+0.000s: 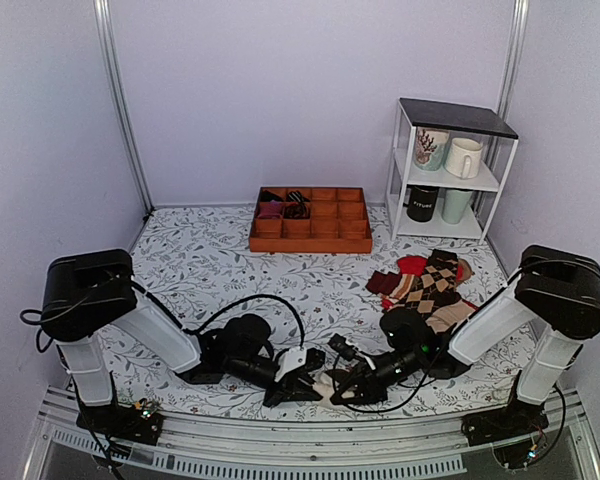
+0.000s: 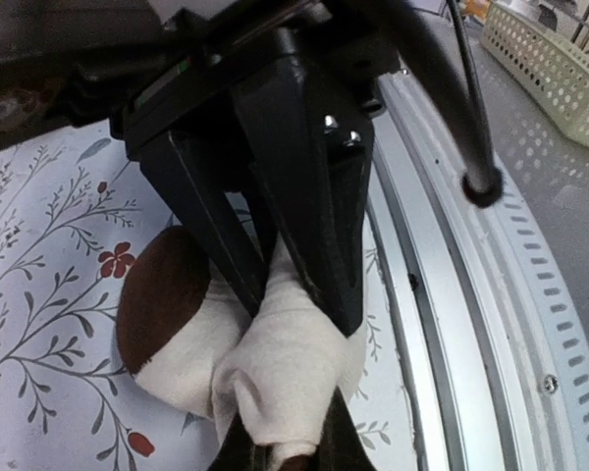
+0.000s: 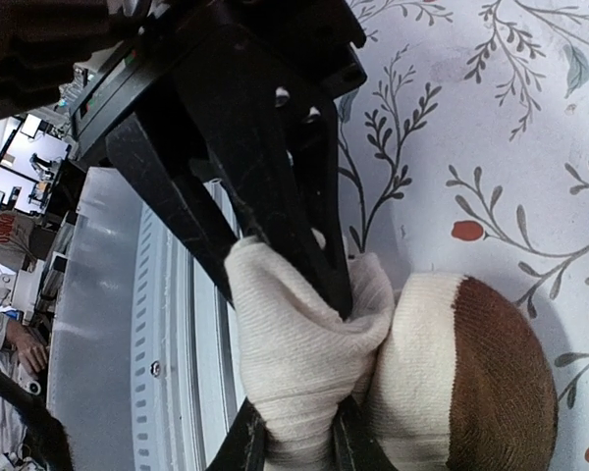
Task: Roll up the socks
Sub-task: Roll the sock at the center of the board.
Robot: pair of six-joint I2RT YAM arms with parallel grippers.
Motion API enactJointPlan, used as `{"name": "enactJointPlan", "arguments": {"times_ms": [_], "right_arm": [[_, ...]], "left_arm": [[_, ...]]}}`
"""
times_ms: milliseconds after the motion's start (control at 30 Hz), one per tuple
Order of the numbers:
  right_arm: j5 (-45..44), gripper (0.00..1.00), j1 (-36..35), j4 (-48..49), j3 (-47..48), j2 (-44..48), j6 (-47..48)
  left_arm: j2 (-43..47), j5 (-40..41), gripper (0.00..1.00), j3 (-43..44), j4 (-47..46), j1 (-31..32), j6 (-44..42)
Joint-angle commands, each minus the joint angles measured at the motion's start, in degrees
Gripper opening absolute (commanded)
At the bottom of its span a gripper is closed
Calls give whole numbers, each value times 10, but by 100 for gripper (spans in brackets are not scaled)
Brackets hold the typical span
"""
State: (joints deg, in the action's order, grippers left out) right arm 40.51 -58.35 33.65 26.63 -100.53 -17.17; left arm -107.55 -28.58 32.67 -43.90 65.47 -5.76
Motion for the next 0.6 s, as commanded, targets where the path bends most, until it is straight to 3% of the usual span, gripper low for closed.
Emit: {"name": "enactJointPlan", "arguments": {"times_ms": [0,133,333,467,567], "right_arm": [[-64,15,-6,-142,-6,-23,-5],[-132,38,-6,-191,12,40,4],[-274,48,-7,-282,30,209,16],[-328,54,-39,-260,-10,299,56],[-330,55,-71,-225,-40,311,107]], "left_arm": [[-31,17,0,32,92,9,52],[-37,25,0,39,188,2,126],[-45,-17,0,32,245,-8,233],[-84,-38,0,41,259,-13,251],[-102,-54,0,52,264,-18,258]]}}
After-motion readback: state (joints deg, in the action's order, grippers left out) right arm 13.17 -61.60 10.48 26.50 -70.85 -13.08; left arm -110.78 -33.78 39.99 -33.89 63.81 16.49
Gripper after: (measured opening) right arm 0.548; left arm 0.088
